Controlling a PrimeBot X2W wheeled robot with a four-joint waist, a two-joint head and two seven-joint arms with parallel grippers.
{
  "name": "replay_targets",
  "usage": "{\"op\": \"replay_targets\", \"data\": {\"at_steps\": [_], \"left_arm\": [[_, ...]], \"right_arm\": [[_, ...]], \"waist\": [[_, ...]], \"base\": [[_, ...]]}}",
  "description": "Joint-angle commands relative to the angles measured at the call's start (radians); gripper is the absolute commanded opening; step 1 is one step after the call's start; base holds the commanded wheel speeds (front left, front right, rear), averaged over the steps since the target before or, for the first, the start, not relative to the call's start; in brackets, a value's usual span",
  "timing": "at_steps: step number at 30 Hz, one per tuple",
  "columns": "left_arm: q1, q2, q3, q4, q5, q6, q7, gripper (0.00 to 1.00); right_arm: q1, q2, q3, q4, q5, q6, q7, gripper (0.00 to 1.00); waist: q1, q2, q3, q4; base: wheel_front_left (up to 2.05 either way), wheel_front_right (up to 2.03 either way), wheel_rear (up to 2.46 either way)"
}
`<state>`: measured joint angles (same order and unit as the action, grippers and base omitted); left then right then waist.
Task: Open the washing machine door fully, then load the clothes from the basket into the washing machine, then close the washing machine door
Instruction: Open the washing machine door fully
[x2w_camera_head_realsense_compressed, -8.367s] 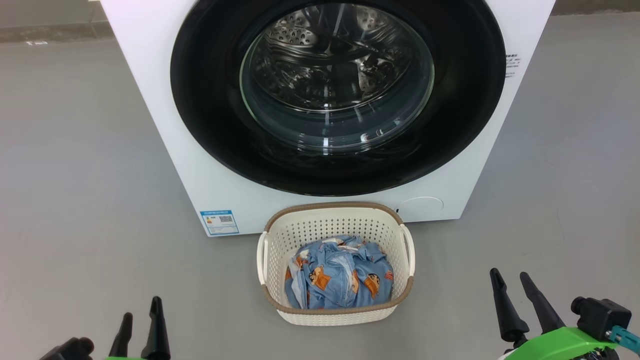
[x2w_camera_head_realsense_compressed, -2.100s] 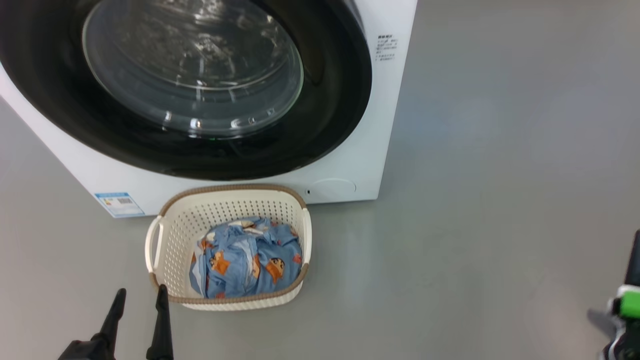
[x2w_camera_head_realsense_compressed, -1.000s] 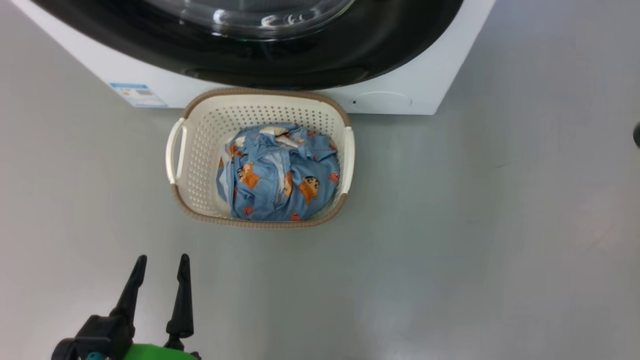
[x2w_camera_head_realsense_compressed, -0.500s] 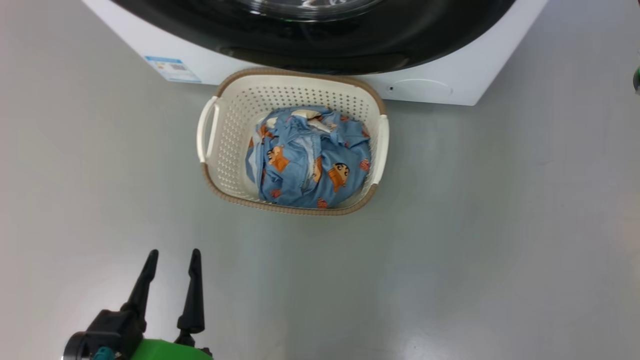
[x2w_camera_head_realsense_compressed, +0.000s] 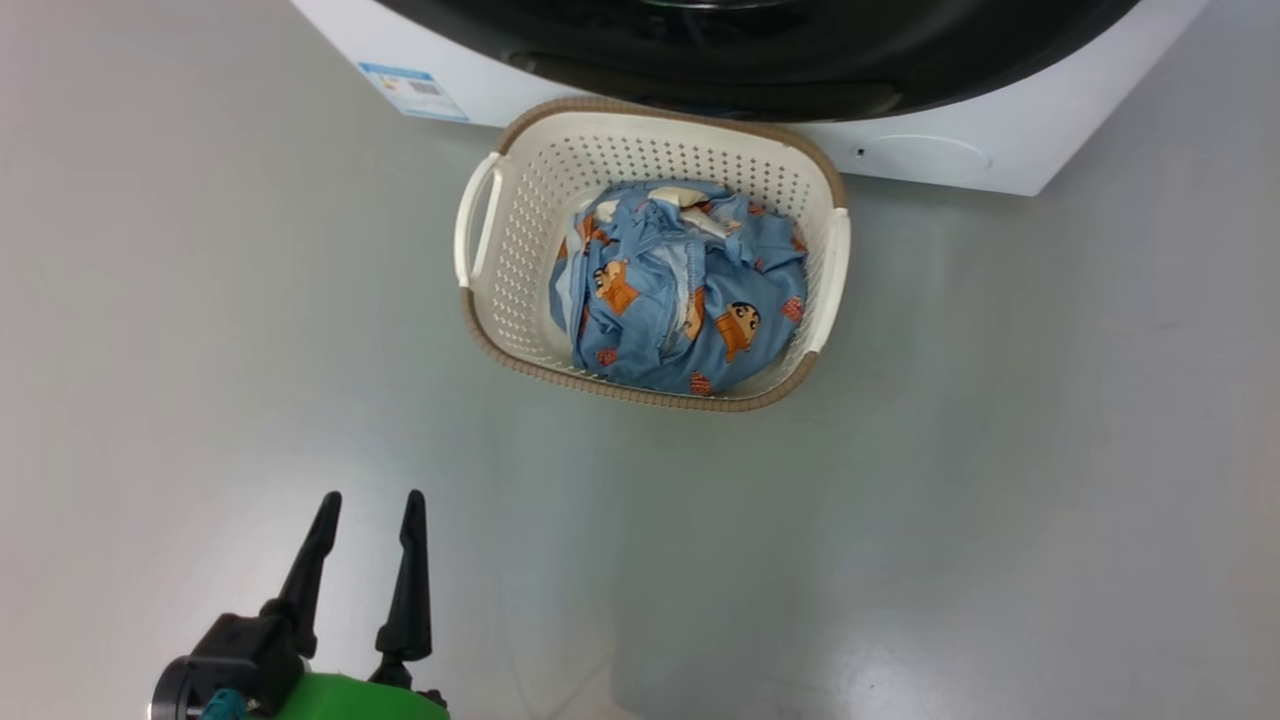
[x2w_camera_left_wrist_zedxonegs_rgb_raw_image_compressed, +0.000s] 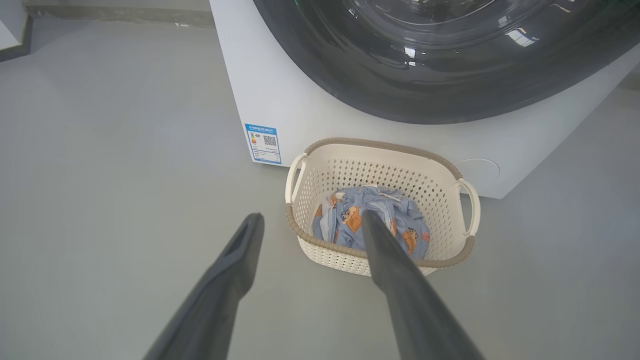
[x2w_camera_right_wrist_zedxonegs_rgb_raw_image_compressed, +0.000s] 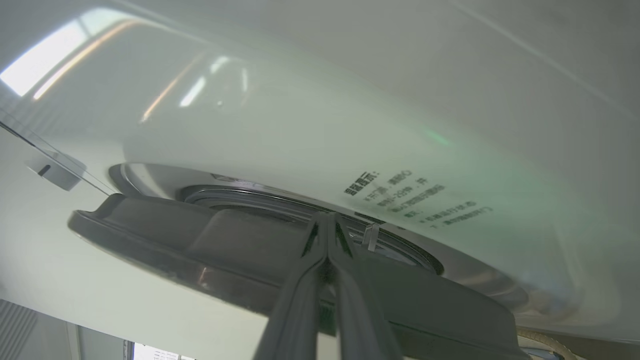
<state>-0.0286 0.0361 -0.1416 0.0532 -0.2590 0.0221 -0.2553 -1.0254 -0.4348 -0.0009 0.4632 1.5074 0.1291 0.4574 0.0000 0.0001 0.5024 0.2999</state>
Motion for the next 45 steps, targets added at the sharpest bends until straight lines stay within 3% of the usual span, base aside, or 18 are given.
{"op": "replay_targets", "data": {"at_steps": [1,17,23,45], "left_arm": [[-0.01,0.014,0.028,-0.024,-0.007,0.01,-0.006,1.0],[-0.003,0.014,-0.013,-0.029,-0.039,0.03,-0.006,1.0],[-0.013,0.014,0.004,-0.025,-0.04,0.04,-0.006,1.0],[-0.033,0.014,0.062,0.007,-0.015,0.013,-0.006,1.0]], "right_arm": [[-0.014,-0.005,0.016,-0.027,-0.004,0.002,0.007,0.0],[-0.08,-0.038,0.084,-0.016,-0.001,0.002,0.011,0.0],[-0.092,-0.019,0.125,-0.017,0.003,0.002,0.015,0.0],[-0.033,0.061,0.267,-0.03,0.028,0.002,0.036,0.0]], "waist": [[0.0,-0.0001,0.013,0.017],[0.0,-0.0001,0.06,0.058],[0.0,-0.0001,0.057,0.039],[0.0,-0.0001,-0.031,-0.056]], "base": [[0.0,0.0,0.0],[0.0,0.0,0.0],[0.0,0.0,0.0],[0.0,0.0,0.0]]}}
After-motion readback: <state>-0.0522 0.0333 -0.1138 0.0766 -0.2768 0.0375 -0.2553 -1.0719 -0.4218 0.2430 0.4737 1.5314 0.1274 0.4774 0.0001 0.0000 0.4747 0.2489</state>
